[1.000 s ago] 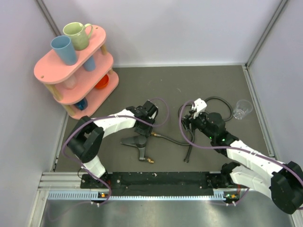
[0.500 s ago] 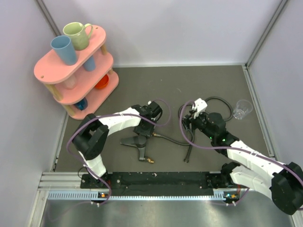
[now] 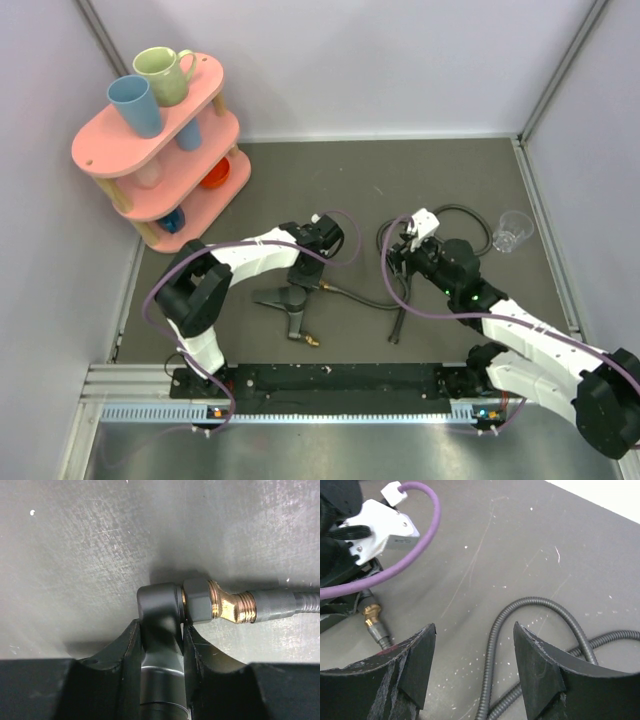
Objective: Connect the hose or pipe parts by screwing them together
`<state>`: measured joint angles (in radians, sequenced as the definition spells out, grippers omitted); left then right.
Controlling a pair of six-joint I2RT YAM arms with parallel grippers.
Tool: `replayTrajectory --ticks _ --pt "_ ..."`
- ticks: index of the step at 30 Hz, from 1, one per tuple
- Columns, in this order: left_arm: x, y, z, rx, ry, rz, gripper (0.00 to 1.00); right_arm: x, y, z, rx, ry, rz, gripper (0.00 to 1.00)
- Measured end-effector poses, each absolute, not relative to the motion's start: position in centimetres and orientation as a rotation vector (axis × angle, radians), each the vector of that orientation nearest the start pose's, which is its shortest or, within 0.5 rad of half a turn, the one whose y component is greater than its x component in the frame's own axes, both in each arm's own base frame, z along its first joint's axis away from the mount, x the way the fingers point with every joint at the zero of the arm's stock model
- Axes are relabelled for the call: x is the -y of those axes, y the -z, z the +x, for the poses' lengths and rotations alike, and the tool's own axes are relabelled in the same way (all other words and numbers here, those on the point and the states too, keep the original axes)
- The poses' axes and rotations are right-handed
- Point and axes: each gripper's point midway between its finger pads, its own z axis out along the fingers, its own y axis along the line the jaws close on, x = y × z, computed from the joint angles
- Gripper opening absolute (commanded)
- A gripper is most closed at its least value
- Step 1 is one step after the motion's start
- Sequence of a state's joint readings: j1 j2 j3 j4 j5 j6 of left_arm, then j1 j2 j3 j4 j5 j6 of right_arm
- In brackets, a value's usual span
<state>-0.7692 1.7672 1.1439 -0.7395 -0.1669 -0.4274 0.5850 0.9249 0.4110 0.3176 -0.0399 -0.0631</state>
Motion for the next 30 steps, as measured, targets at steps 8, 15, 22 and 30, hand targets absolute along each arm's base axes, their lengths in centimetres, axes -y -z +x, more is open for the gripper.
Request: replayTrajectory --ticks 8,15,22,30 --pt "21.5 -2.8 23.6 -2.836 0.029 0.554 0.0 -23.0 -17.1 25.4 -1.512 -0.588 -0.841 0.62" --pt "21.7 -3.4 22.9 -2.87 0.19 0.721 0.0 -28.5 -14.1 19.3 -1.139 -0.545 -1.269 0.62" --pt "21.7 -4.1 22.9 -2.878 0.351 0.814 0.0 -29.8 -10.5 17.9 -1.01 -0.371 -1.47 0.62" --pt "21.5 -4.5 22.6 -2.885 0.453 0.855 0.0 -31.6 -7.7 18.0 -0.969 -0.247 -1.587 0.59"
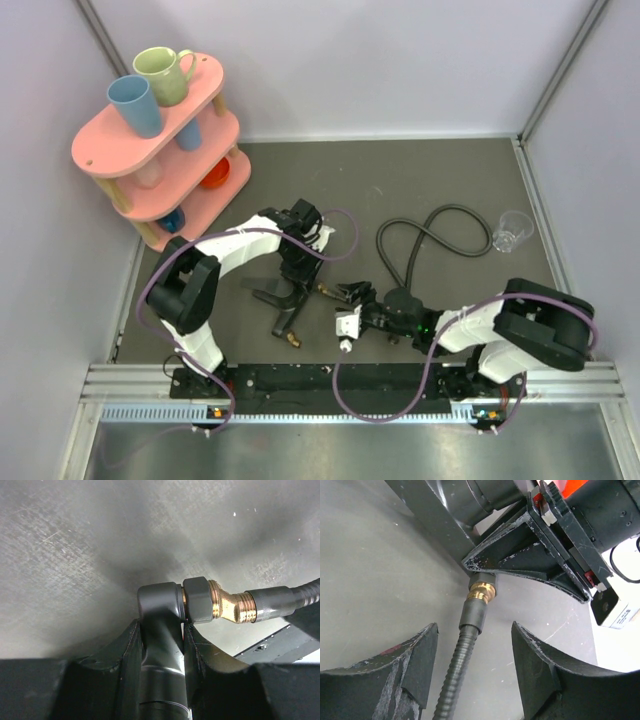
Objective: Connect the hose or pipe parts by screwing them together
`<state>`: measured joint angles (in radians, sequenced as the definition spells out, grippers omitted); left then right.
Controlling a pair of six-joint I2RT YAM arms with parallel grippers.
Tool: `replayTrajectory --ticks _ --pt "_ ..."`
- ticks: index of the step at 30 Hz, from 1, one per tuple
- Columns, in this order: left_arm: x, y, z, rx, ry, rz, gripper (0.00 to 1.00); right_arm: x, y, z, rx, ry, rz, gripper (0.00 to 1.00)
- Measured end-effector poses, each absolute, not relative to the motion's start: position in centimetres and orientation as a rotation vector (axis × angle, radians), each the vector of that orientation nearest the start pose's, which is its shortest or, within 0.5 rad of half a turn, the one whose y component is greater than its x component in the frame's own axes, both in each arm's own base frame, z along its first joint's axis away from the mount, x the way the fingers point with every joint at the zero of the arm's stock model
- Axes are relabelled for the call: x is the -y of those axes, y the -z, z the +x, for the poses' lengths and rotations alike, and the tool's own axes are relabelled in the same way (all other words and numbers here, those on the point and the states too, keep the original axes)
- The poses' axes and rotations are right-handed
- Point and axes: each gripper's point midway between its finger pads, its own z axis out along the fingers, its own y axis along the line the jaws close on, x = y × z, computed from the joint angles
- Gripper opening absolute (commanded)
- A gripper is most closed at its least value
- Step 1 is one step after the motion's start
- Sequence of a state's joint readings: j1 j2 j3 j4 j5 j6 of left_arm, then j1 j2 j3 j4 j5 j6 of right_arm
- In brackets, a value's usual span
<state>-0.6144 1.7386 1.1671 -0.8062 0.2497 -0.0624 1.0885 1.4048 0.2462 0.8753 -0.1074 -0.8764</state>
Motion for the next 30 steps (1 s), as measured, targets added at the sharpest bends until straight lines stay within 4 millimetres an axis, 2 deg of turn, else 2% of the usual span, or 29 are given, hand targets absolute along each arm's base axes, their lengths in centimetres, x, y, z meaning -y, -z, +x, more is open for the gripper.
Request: replayTrajectory --ticks 3,9,10,12,13,16,24,30 --pt "21.7 -4.6 22.3 -2.883 0.48 0.874 0.0 -32.6 -7.8 18.8 -0.943 -0.192 -1.585 0.55" --pt "22.0 -4.7 22.0 -2.886 0.515 0.882 0.0 -33.2 -7.5 20.0 -0.91 -0.101 -1.576 0.39" --pt "22.0 -4.7 22.0 -2.886 0.519 0.88 0.0 -33.2 -7.3 20.1 -0.907 -0.095 -1.578 0.31" --pt "21.9 -4.7 22.1 -2.887 0.523 0.872 0.0 -33.3 -7.0 20.1 -0.902 -0.088 -1.584 0.22" --pt "21.9 -4.8 22.2 -2.886 0.527 0.868 0.0 -33.4 -6.8 20.1 -0.903 -0.087 -1.59 0.13" --pt "21.7 -4.7 22.5 -2.888 0.527 0.853 0.0 -33.7 -6.7 20.4 -0.904 -0.078 -1.585 0.0" --pt "20.9 -4.6 22.5 -2.866 0.532 0.813 0.0 -34.4 -6.6 20.7 -1.009 -0.17 -1.528 0.0" --pt "20.6 -5.0 22.8 -2.787 0.557 0.708 0.0 -34.7 -6.9 21.8 -1.225 -0.39 -1.382 0.0"
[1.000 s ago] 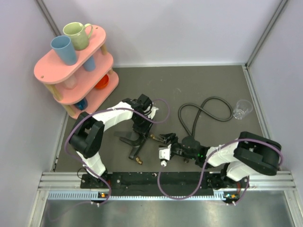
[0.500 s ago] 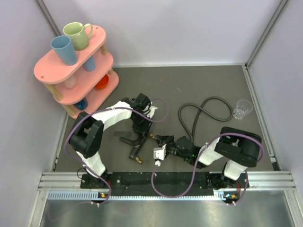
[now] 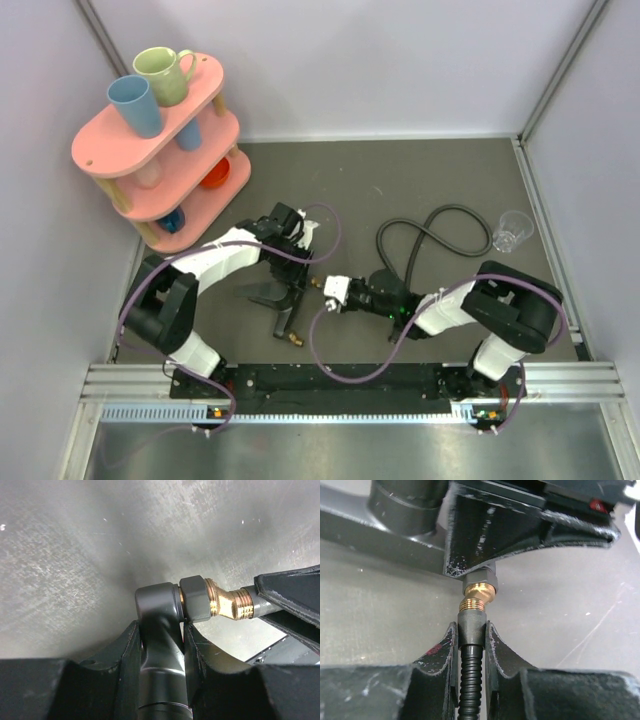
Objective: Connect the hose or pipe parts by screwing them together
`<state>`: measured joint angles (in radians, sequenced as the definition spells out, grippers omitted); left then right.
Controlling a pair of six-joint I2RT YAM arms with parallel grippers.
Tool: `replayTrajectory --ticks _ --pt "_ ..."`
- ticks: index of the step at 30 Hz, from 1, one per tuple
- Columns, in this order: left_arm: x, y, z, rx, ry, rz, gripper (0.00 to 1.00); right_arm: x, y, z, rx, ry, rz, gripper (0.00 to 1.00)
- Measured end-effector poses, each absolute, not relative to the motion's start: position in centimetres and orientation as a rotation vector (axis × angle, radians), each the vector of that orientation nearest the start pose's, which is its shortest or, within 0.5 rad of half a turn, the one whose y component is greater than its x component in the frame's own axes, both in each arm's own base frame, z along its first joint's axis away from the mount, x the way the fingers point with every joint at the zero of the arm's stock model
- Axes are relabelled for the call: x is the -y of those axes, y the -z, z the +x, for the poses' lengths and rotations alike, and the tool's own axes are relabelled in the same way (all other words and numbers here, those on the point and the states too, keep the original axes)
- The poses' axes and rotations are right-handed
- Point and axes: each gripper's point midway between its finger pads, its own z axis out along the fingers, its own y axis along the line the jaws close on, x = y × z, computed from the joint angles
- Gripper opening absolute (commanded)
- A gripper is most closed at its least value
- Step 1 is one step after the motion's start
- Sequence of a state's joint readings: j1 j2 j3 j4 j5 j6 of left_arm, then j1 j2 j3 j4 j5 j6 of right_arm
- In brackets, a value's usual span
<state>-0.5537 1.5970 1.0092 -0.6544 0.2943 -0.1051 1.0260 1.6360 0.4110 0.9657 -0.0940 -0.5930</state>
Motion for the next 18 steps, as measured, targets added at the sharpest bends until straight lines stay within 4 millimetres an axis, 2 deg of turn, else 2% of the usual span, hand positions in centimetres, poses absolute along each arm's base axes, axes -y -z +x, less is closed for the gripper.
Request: replayTrajectory --ticks 18 --pt "20.9 -6.5 25.0 -2.554 0.555 0.572 0.0 -34.9 -8.6 23.9 -1.785 -1.171 -1.033 0.0"
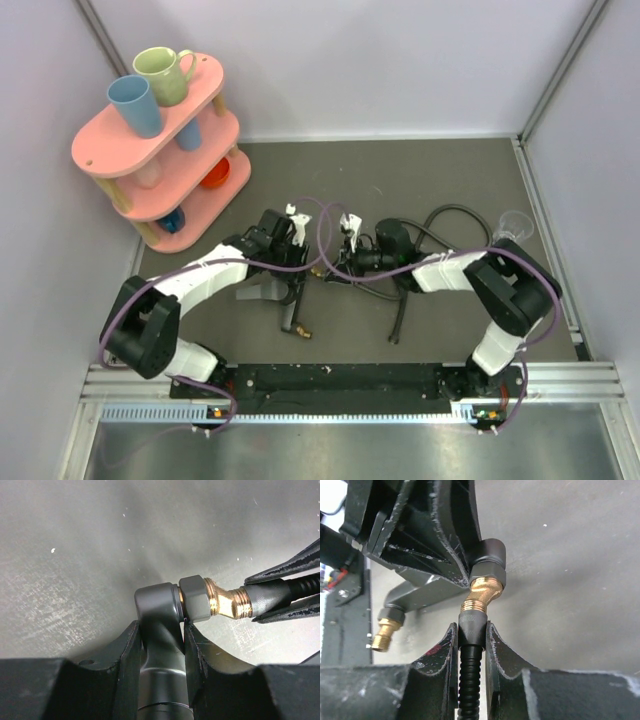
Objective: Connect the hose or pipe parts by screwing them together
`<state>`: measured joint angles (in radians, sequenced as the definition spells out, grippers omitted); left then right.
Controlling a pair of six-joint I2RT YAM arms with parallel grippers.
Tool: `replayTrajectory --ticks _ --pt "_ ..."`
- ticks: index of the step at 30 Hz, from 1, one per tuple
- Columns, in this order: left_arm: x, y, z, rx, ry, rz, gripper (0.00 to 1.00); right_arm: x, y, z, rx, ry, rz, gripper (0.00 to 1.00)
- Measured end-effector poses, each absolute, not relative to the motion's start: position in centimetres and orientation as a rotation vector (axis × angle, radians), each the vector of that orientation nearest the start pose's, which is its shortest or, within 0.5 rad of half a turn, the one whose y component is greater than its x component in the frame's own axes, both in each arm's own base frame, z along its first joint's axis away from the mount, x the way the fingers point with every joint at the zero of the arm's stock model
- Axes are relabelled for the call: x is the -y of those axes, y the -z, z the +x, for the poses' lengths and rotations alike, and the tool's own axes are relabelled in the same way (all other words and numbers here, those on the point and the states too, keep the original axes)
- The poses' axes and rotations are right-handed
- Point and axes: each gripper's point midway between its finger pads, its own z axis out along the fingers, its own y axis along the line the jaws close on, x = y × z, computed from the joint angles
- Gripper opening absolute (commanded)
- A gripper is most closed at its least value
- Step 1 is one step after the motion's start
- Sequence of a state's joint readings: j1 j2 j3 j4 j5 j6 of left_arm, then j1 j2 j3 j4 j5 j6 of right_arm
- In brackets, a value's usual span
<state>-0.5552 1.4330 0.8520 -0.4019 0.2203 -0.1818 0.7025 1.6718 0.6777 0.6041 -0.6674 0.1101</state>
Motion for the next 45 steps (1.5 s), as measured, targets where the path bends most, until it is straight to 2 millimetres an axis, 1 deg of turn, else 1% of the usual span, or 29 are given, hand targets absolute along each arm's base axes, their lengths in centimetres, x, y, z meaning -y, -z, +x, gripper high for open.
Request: replayTrajectory --ticks 3,8,10,11,12,15,16,19,21,23,26,28,29,31,32,35,37,40,41,45 --pt "20.7 -6.6 25.2 -2.531 0.542 0.545 0.0 -35.2 -8.6 24.1 -1.859 -1.299 -0.95 0.0" --pt "20.3 -7.1 25.2 -2.462 0.527 0.507 0.0 -35.4 -9.2 24.3 -1.918 -1.509 -0.782 0.0" --pt "20.1 -7.2 25.3 -2.435 0.521 0.495 0.0 -35.5 -9.3 24.5 -1.928 -1.568 -0.727 0.03" --pt "20.1 -7.3 25.4 -2.421 0.518 0.489 0.0 -35.5 -9.5 24.6 -1.935 -1.598 -0.692 0.14" --pt "20.0 -7.3 25.5 -2.413 0.515 0.485 0.0 -35.6 -9.6 24.7 -1.937 -1.616 -0.672 0.23" --pt "20.1 -7.6 25.8 -2.394 0.512 0.473 0.0 -35.6 -10.1 24.9 -1.938 -1.658 -0.616 0.33" --pt "20.1 -7.6 25.9 -2.391 0.513 0.474 0.0 -35.6 -10.1 24.9 -1.94 -1.663 -0.609 0.43" --pt "21.2 -7.9 25.3 -2.379 0.569 0.533 0.0 -35.4 -10.7 25.1 -1.908 -1.639 -0.61 0.56" --pt "21.9 -8.0 24.6 -2.384 0.605 0.57 0.0 -35.0 -11.5 25.3 -1.877 -1.577 -0.634 0.59" --pt "22.2 -8.2 24.2 -2.395 0.635 0.581 0.0 -34.4 -12.7 25.7 -1.827 -1.473 -0.682 0.6" --pt "21.7 -8.2 24.0 -2.453 0.65 0.561 0.0 -33.1 -14.9 26.5 -1.72 -1.28 -0.768 0.6" --pt "21.1 -8.1 24.3 -2.511 0.668 0.529 0.0 -31.8 -16.1 26.3 -1.612 -1.149 -0.846 0.61" --pt "20.7 -8.0 24.4 -2.533 0.675 0.513 0.0 -31.3 -16.2 25.9 -1.577 -1.104 -0.88 0.61" --pt "20.1 -8.0 24.7 -2.576 0.696 0.487 0.0 -30.1 -16.1 24.5 -1.464 -0.97 -0.999 0.62" --pt "19.8 -7.9 24.8 -2.592 0.701 0.482 0.0 -29.9 -15.8 23.4 -1.4 -0.907 -1.078 0.62" --pt "19.5 -7.7 24.4 -2.643 0.721 0.511 0.0 -30.5 -15.5 20.5 -1.193 -0.76 -1.29 0.63" --pt "19.6 -7.6 24.0 -2.674 0.741 0.545 0.0 -31.1 -15.5 19.0 -1.047 -0.669 -1.406 0.63" --pt "19.9 -7.6 23.2 -2.711 0.789 0.606 0.0 -31.6 -15.2 18.5 -0.919 -0.524 -1.507 0.63" --pt "20.1 -7.6 22.9 -2.718 0.81 0.63 0.0 -31.7 -14.8 18.5 -0.892 -0.461 -1.545 0.63" --pt "20.5 -7.6 22.1 -2.739 0.88 0.668 0.0 -31.8 -12.6 18.3 -0.84 -0.321 -1.669 0.63"
